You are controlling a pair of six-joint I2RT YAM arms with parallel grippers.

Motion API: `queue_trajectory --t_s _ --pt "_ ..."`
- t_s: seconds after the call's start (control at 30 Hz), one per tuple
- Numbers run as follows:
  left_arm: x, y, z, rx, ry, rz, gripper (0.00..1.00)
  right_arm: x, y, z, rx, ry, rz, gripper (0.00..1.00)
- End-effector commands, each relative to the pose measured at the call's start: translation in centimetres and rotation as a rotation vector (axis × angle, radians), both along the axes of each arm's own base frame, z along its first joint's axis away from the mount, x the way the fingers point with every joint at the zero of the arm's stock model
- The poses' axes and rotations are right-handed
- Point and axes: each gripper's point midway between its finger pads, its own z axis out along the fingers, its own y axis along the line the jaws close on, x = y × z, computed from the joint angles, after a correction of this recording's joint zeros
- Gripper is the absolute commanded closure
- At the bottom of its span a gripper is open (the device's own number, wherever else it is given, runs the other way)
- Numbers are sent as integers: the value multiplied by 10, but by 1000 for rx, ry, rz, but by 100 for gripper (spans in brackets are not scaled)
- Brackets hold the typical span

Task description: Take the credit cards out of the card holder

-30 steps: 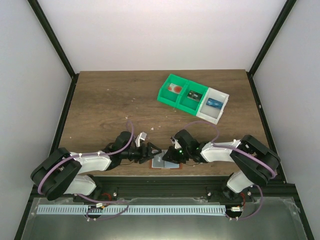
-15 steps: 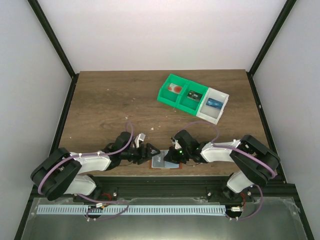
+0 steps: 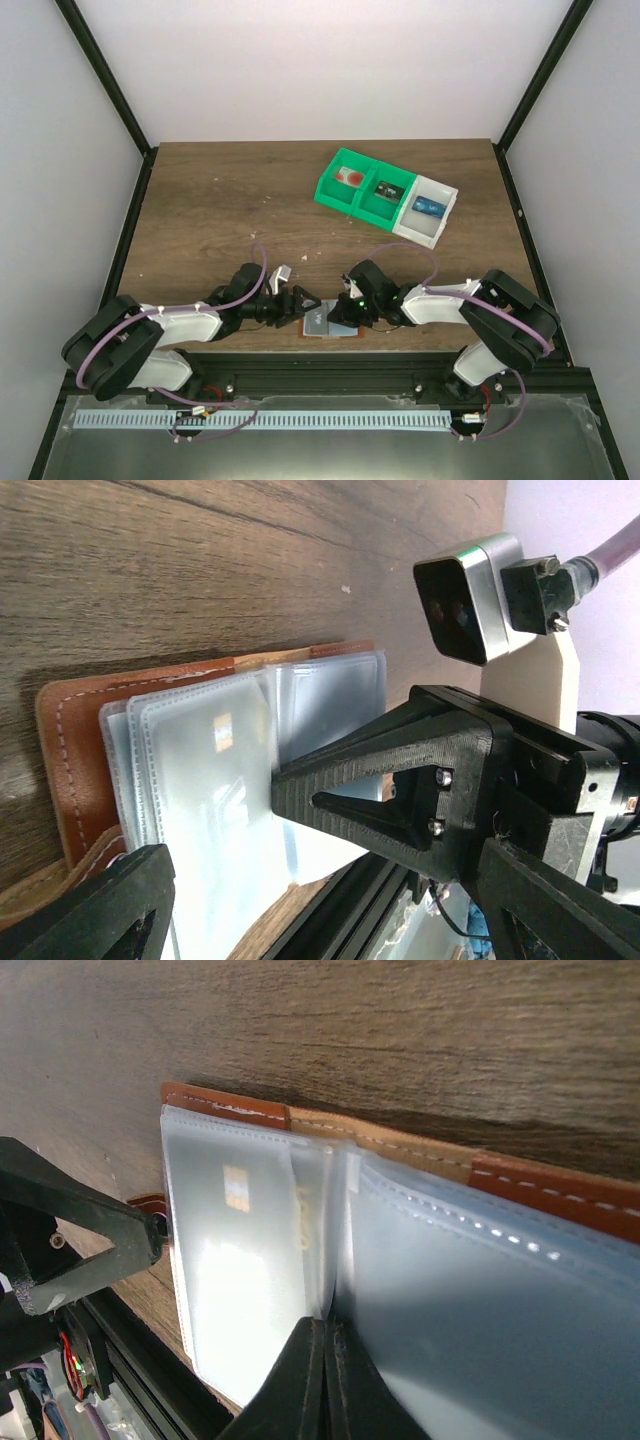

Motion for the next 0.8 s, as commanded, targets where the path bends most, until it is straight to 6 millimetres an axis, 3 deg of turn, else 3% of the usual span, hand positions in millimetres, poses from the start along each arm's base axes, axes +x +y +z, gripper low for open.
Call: queue_trajectory --t_s 0.0,0.4,0.77 --pt "1 -4 4 -32 -11 -15 15 -7 -11 -16 -65 24 -4 100" --pt "-3 -2 -14 -13 23 -15 15 -7 -11 -16 -64 20 -6 100" --pt "-4 -7 -4 -55 27 -27 16 -7 -9 -15 -56 21 -2 99"
